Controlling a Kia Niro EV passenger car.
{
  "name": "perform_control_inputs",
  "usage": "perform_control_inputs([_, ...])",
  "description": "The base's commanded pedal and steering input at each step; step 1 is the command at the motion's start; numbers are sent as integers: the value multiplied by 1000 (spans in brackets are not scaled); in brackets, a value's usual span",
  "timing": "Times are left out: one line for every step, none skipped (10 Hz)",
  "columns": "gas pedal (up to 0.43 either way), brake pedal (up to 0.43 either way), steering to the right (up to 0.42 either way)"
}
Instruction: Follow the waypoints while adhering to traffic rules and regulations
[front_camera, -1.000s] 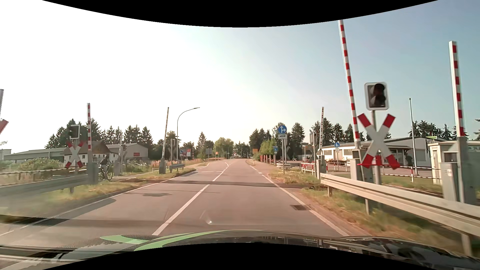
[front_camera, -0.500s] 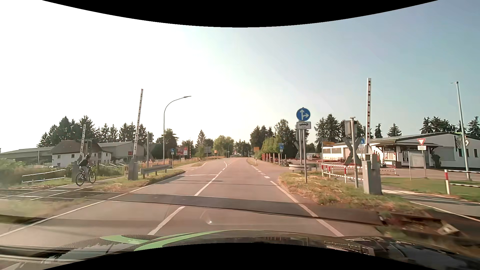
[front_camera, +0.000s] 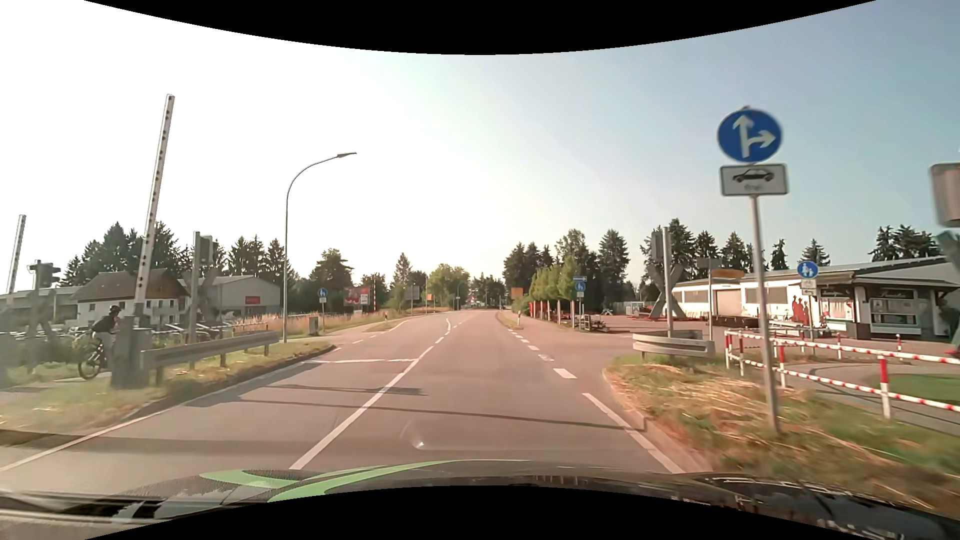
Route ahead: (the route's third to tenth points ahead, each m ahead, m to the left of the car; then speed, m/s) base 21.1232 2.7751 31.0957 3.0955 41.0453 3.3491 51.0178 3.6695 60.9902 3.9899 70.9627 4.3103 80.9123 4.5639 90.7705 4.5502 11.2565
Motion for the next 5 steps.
perform_control_inputs([260, 0, -10])
perform_control_inputs([260, 0, -10])
perform_control_inputs([268, 0, -10])
perform_control_inputs([260, 0, -8])
perform_control_inputs([260, 0, -6])
